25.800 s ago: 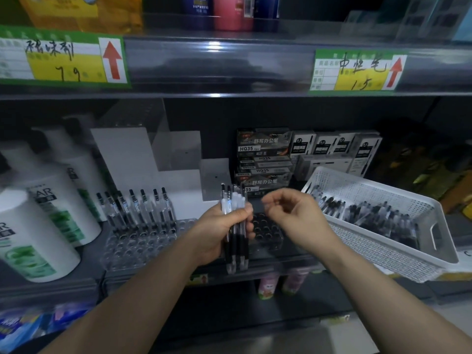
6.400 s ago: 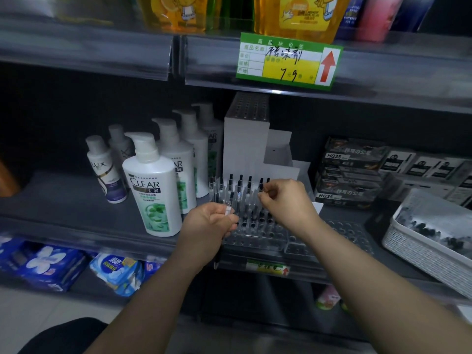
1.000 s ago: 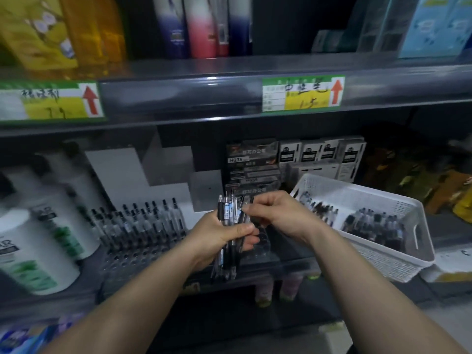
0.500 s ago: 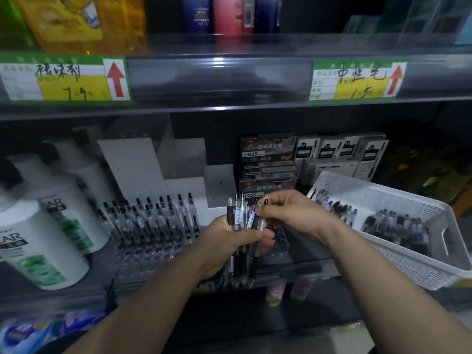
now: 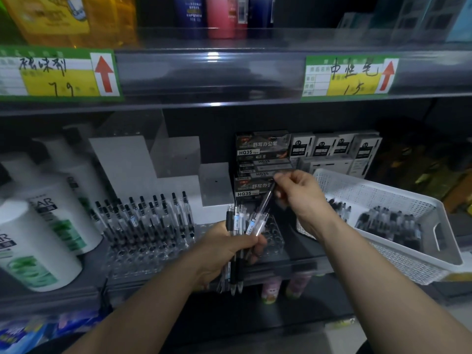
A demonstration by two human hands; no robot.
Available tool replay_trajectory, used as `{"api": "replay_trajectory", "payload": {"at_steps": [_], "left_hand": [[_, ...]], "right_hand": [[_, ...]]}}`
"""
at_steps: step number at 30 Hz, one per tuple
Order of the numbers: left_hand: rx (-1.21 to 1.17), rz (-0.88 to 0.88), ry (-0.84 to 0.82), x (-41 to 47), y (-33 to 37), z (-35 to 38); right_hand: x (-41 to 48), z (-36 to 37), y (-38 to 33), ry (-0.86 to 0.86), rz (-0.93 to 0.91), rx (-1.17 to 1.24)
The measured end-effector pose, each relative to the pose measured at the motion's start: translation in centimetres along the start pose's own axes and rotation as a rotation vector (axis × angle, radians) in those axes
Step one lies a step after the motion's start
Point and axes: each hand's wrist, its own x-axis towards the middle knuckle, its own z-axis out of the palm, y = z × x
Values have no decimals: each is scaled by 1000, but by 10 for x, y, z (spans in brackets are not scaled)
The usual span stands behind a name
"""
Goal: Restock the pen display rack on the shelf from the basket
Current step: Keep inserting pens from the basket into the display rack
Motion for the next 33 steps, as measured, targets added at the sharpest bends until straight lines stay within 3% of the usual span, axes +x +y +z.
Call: {"api": "replay_trajectory", "payload": {"at_steps": [8,11,17,25,29,33], "left_hand": [[23,1,172,12,4,-9],[-98,12,195,15,8,-11],[-289,16,207,19,16,-15],[-222,-16,163,20,18,-9],[-201,8,90,15,21,-4],[-114,16,36,13,18,-1]], "right_hand": [[-7,-9,-4,103,-143,183],[-14,-10,-3,-11,-118,164],[-22,-7,13,-392,-8,-175],[-28,-5,9,-626,0,-400],[-25,-10,4,-591,9,-421],[-17,-15,4,-366,-17,-342]]}}
